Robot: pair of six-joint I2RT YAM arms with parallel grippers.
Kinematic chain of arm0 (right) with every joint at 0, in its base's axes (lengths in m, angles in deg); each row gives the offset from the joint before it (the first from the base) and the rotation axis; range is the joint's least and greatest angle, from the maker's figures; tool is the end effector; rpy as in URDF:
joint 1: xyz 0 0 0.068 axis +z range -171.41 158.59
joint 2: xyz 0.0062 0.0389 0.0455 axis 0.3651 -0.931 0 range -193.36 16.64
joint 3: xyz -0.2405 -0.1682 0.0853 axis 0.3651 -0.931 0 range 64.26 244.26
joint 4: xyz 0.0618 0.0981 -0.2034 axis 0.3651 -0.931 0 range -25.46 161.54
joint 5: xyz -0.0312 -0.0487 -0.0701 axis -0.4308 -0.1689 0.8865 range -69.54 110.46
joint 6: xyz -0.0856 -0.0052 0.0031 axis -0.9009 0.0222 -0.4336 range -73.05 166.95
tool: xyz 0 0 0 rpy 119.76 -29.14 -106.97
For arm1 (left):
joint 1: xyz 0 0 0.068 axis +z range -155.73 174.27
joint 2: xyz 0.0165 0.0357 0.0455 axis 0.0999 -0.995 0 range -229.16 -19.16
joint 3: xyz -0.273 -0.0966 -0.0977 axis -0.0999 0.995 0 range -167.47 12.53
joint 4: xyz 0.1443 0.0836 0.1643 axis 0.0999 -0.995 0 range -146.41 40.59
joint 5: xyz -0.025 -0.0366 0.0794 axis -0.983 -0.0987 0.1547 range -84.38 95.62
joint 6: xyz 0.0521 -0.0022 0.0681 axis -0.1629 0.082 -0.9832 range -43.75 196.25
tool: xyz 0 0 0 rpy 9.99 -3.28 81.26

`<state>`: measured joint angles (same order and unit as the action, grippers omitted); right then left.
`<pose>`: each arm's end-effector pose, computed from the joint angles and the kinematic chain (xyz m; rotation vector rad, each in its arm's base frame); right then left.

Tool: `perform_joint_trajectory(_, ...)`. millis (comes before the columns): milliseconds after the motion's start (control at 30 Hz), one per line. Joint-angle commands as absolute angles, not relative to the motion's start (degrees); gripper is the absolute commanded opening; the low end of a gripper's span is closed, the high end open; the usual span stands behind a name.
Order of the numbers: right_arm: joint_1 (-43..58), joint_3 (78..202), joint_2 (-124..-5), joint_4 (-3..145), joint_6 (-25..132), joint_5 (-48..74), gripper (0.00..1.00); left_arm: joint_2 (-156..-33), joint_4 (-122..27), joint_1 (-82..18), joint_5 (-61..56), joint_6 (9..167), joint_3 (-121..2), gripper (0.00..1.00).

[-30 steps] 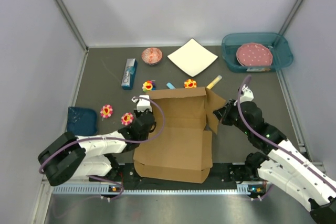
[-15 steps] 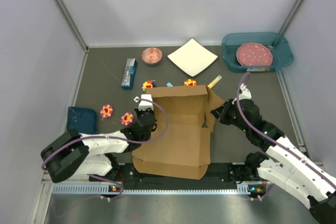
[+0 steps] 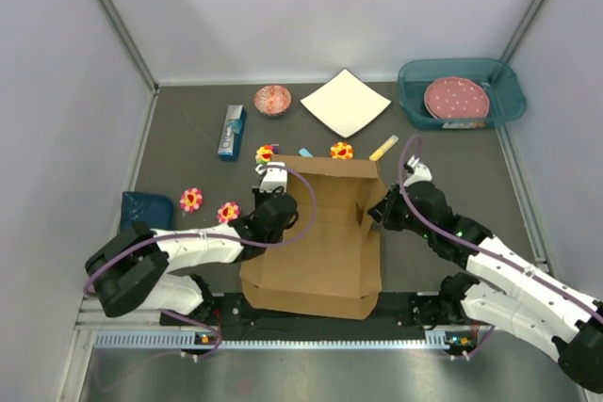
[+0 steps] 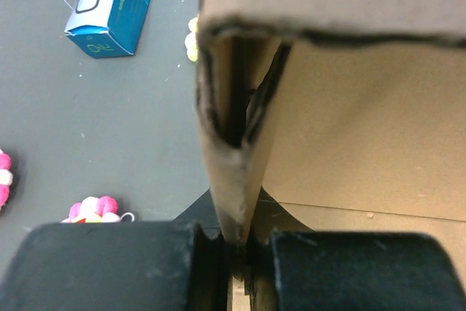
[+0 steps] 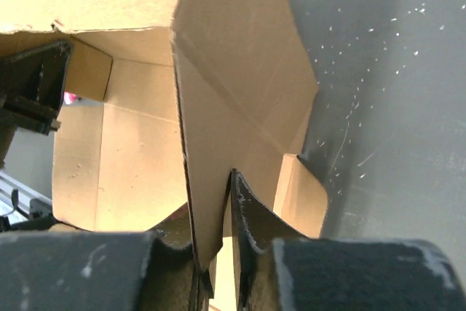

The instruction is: Fold the paper box

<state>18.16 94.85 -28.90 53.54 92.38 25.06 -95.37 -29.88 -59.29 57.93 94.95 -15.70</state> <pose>0.1276 0.0975 0.2472 0.1637 2.2409 0.7585 0.1928 -0.1605 0.2254 0.0367 1.8666 0.0816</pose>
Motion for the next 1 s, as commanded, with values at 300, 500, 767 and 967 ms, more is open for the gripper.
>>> perform_joint_trajectory(300,20.42,95.19,-24.77,51.06,85.63,27.04,0.59,-99.58,-35.61,-59.96,52.02,103.94,-20.78,0.00)
perform_joint_trajectory(500,20.42,99.05,-19.93,46.49,81.50,29.69,0.70,-100.28,-35.52,-59.96,52.38,104.03,-20.69,0.00)
perform_joint_trajectory(767,20.34,103.01,-10.10,42.89,77.54,36.25,0.75,-101.34,-35.17,-59.87,51.85,105.08,-20.34,0.00)
perform_joint_trajectory(967,20.34,102.75,-4.45,40.25,79.99,50.50,0.60,-100.90,-34.82,-59.96,51.85,105.17,-19.64,0.00)
